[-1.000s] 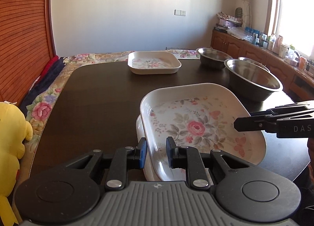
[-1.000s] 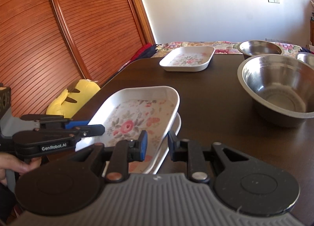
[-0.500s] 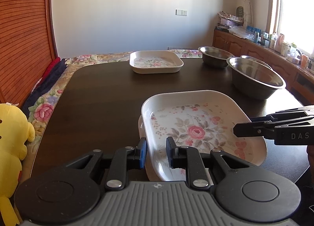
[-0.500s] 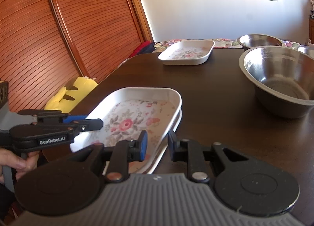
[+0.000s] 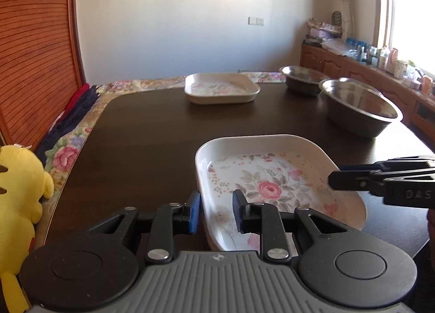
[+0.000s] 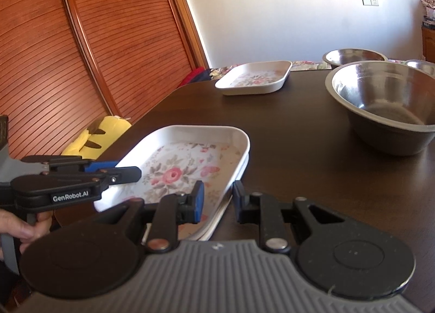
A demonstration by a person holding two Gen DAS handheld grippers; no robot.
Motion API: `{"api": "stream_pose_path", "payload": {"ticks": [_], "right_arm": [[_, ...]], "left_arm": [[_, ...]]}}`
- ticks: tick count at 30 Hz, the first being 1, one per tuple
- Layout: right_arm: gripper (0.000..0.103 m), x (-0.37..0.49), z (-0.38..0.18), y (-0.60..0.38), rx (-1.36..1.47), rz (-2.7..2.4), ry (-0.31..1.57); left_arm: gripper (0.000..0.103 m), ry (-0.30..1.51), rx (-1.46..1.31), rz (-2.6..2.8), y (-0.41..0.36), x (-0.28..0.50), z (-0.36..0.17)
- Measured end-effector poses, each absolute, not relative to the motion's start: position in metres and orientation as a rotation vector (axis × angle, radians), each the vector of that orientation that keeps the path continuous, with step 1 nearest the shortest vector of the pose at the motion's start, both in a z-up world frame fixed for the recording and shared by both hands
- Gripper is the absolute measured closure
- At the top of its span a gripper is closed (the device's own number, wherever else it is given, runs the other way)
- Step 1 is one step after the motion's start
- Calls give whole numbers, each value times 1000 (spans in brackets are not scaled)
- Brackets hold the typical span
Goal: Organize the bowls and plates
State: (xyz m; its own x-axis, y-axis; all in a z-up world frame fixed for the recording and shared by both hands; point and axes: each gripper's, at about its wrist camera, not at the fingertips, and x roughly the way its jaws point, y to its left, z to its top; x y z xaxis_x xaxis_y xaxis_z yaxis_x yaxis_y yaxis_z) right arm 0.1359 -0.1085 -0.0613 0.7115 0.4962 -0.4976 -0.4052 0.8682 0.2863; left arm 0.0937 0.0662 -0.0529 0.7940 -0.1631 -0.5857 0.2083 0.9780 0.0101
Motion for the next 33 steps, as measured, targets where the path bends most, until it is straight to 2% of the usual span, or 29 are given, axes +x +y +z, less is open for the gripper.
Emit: {"api": "stream_pose_path", "payload": {"ticks": [9,11,15,17,19,22,24,33], "right_arm": [[78,131,-68,-109,179,491,556],[78,130,-70,-109,172,491,554],[78,125,-69,-107,155,493,534],[78,123,-66,-108,154,490,519],[78,122,-63,-110,160,489,508],[78,121,-60,-111,162,485,494],[78,120,-58,-110,157,483,486],[71,115,-48,-109,128,476,452]], "left_arm": [[77,614,50,-201,70,94,-57],[73,617,45,-202,71,94,-58],[50,617,41,-197,73,91,-59],[43,618,42,-195,74,90,-58],[28,615,44,-190,75,89,-58],[19,604,47,-182,76,87,-56],[16,599,44,-178,77,87,-54],[15,568,42,-181,77,90,-42]]}}
